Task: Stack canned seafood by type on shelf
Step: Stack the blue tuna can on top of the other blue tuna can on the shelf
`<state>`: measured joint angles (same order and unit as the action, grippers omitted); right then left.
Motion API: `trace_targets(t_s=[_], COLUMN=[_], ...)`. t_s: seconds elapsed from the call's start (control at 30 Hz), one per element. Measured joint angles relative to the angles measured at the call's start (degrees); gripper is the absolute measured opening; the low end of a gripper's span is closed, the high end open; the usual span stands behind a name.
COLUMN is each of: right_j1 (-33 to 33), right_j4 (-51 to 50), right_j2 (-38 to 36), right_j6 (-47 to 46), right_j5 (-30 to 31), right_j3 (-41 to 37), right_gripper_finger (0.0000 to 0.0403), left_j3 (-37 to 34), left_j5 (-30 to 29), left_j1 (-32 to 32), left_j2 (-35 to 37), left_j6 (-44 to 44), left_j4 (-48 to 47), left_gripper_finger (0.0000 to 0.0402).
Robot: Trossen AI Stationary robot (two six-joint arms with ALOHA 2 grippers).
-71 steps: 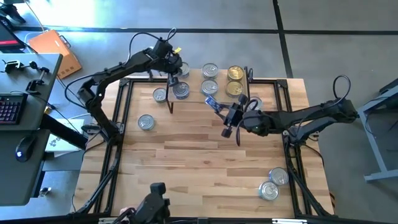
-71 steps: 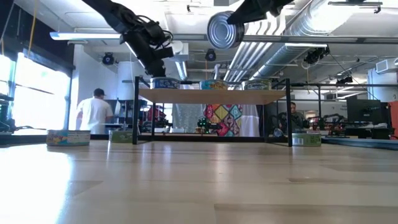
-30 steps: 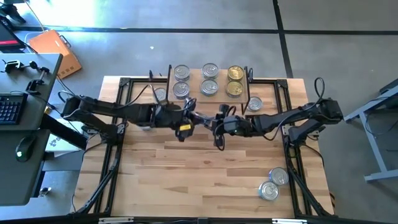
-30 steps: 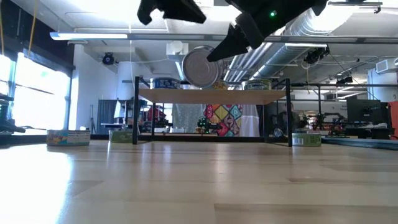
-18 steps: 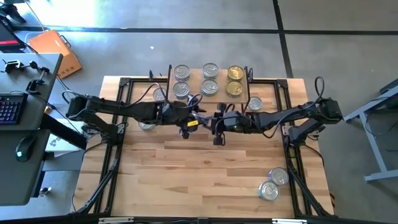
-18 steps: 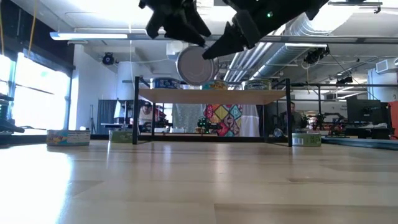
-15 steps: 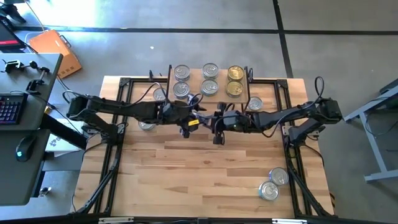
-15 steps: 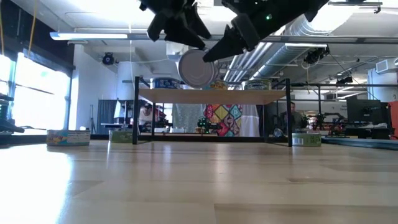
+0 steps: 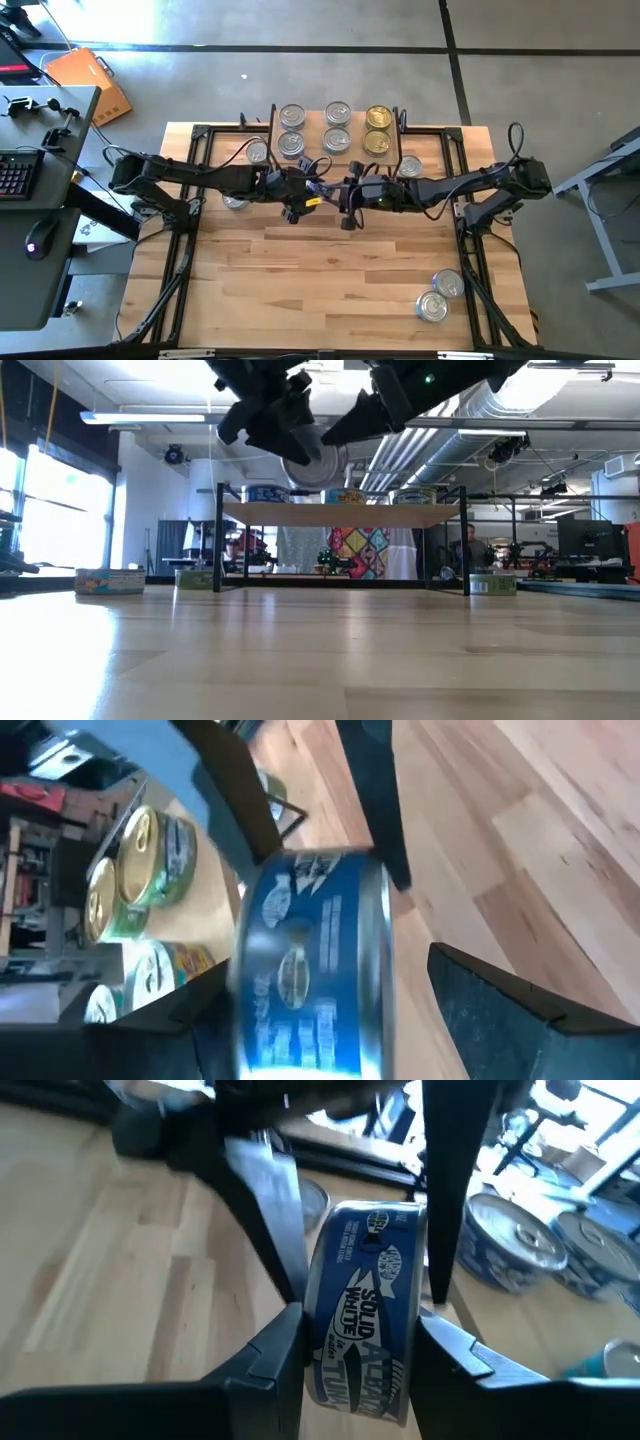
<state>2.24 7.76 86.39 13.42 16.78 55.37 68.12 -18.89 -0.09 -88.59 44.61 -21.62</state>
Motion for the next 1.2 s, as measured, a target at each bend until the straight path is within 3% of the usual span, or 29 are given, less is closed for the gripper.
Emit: trace_targets(t_s=[0.27,0.57,0.63,0.77,0.9,1.03,1.1,1.2], right_j1=[0.15,0.22,0.28,0.25,1.39,3.57,4.86,6.54], right_j4=[0.42,-0.87,-0.98,-2.38,-11.20,-18.31,-22.80,-24.50], right_j2=[0.00,0.04,0.09,0.00,-1.97,-3.87,-3.91,-4.07], right_j6=[0.89,1.03,1.06,1.82,0.74,-3.67,-6.08,-9.01], right_j5=[-0.94,-1.25,-0.93,2.77,9.90,16.18,17.41,17.66], right_j3=[0.00,0.00,0.00,0.37,3.01,3.49,3.39,1.65], right_gripper_finger=[0.0119,0.0123,0.0135,0.0183,0.0226,0.0235,0.0234,0.0229], left_j3=[-0.09,-0.04,-0.04,-0.02,0.10,0.05,0.05,-0.02], left_j5=[-1.12,0.41,0.23,-1.24,-5.32,-8.50,-12.99,-24.59], left_j1=[-0.03,-1.06,-1.12,-1.10,-1.68,-3.13,-4.35,-5.75], left_j2=[-0.34,-0.34,-0.34,-0.34,-0.28,-0.33,-0.30,0.01], left_j6=[-0.81,-0.74,-2.79,-5.54,-8.70,-9.90,-8.08,-4.26], left_j4=[1.30,3.02,3.00,2.44,0.14,-0.33,0.18,3.36], left_gripper_finger=[0.0250,0.0144,0.0118,0.0118,0.0118,0.0118,0.0118,0.0118])
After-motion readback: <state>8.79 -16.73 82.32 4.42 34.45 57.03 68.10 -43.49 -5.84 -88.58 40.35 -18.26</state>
